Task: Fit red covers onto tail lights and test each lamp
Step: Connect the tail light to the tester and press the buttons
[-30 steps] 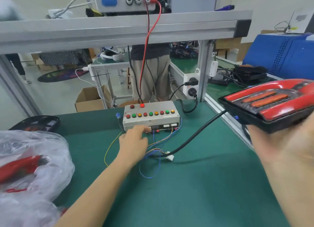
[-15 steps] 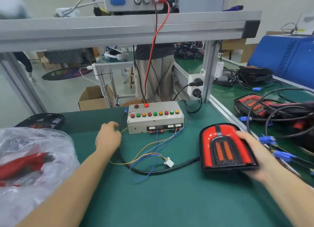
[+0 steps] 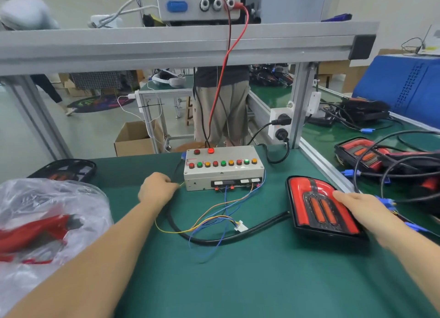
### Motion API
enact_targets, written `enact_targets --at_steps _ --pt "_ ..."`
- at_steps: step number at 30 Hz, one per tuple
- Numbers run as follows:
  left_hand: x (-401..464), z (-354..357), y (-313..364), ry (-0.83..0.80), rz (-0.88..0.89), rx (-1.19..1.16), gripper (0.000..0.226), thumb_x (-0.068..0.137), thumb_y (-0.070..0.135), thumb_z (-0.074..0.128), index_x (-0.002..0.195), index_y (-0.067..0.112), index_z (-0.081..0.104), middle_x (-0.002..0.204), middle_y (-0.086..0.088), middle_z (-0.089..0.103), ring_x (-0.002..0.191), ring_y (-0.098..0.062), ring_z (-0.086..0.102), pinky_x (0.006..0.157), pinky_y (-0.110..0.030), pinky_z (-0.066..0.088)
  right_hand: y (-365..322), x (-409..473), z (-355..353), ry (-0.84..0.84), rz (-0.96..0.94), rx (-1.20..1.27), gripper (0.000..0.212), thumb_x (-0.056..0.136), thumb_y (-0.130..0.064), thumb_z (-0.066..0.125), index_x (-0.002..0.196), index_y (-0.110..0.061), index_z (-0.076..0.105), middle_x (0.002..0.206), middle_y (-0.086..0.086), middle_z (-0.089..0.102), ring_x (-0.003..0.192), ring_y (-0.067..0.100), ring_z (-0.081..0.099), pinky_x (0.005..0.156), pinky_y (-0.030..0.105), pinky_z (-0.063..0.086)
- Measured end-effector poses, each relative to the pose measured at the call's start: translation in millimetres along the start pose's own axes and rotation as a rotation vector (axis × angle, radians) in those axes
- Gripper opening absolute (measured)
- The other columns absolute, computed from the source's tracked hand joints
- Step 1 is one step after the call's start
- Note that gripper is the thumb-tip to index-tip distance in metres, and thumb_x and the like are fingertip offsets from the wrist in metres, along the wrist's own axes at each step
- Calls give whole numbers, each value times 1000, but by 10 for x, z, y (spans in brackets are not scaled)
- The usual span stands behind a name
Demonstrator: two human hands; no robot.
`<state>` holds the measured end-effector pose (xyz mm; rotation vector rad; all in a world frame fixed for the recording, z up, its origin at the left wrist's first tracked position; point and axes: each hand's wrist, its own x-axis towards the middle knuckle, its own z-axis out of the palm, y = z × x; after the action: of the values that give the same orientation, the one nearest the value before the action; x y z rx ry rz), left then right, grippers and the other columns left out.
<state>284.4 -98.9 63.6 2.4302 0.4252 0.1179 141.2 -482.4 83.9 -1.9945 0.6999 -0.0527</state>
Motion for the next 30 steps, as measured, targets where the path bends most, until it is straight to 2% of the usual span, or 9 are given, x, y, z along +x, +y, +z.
enact_targets --at_steps 3,5,9,13,18,23,25,27,30 --pt "25 -53 -7 -17 -159 -421 23 74 6 70 57 5 53 68 -17 56 56 -26 50 54 -29 46 -42 -73 29 90 -93 -282 38 91 -49 56 106 -16 66 116 9 66 103 29 59 92 41 45" --pt "28 -174 -35 -59 -252 -664 28 78 0 67 58 6 48 61 -15 48 37 -18 40 36 -14 33 -77 -113 33 126 -134 -382 54 91 -48 57 132 -13 55 133 14 53 106 32 56 88 41 42" --pt "-124 -521 -52 -183 -282 -846 25 90 7 60 69 11 46 37 1 47 22 -3 23 29 -7 16 -204 -240 89 193 -272 -430 59 91 -43 59 142 -16 45 146 12 39 132 31 40 108 48 33" --pt "-552 -756 -27 -217 -177 -964 19 91 14 61 74 12 52 56 -1 55 29 -3 43 31 -11 37 -496 -507 272 227 -535 -381 47 89 -31 63 133 -17 55 139 3 48 131 21 42 108 34 29" --pt "-1080 -721 -6 -111 323 -749 16 87 1 63 75 12 59 60 4 59 41 -12 55 42 -21 49 -874 -921 590 -65 -779 -196 36 93 -28 59 128 -20 60 128 -8 59 115 4 52 100 14 33" --pt "-1260 -651 194 106 818 -224 16 83 5 70 87 20 67 69 17 60 52 -8 50 58 -27 50 -1240 -1178 886 -440 -642 335 37 99 -33 45 130 -16 55 129 1 63 116 7 57 107 26 40" --pt "-1351 -589 317 175 1013 -5 17 81 7 71 95 17 71 75 10 63 56 -13 53 57 -31 50 -1336 -1178 923 -490 -549 664 29 96 -38 42 116 -25 58 120 -3 67 114 9 62 106 31 45" --pt "-1418 -506 420 211 1124 129 16 80 14 65 93 15 73 74 1 64 57 -26 59 49 -34 50 -1376 -1141 867 -479 -534 964 31 94 -40 40 108 -17 56 108 3 72 102 17 69 94 33 53" --pt "-1434 -429 555 -53 1118 73 16 83 29 61 83 17 71 70 6 61 59 -12 57 55 -27 47 -1325 -1056 688 -424 -537 1220 29 104 -30 32 115 -14 52 73 0 65 64 12 62 67 25 54"
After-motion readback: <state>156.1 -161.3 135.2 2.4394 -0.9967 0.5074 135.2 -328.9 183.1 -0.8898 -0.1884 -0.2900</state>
